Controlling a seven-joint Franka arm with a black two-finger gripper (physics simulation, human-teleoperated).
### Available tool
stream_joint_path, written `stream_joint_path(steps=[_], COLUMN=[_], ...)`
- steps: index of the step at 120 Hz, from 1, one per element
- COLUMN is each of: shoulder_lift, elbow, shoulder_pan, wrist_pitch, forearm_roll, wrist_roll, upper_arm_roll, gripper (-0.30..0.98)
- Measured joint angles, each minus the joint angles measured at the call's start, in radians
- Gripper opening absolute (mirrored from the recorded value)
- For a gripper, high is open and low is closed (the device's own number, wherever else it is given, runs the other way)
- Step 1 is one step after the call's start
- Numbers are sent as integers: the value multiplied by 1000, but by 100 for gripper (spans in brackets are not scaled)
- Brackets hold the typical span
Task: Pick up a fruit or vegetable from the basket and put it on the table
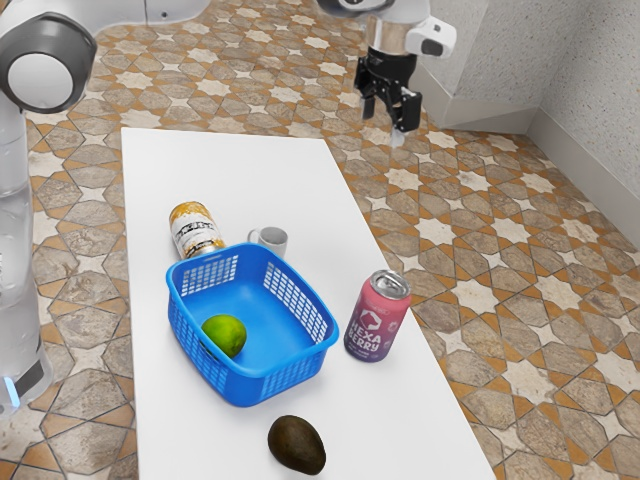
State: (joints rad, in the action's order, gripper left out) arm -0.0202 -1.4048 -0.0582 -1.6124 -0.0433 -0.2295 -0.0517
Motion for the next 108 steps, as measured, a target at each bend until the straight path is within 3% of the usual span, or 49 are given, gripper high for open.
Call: stream_joint_path(steps=[40, 56, 64, 82, 95, 108], shoulder_lift=[-39, -36, -38, -40, -35, -26], elbow=[15, 14, -1, -137, -215, -264], shoulder_pan=[61, 33, -14, 61, 125, 105], wrist_pitch=[69, 105, 120, 101, 64, 39], forearm_roll=[-17, -8, -7, -18, -14, -11], wrist_roll=[-1, 17, 36, 92, 135, 171], upper_arm_roll=[-14, -40, -114, -214, -221, -218], gripper=[68, 68, 68, 68, 68, 68])
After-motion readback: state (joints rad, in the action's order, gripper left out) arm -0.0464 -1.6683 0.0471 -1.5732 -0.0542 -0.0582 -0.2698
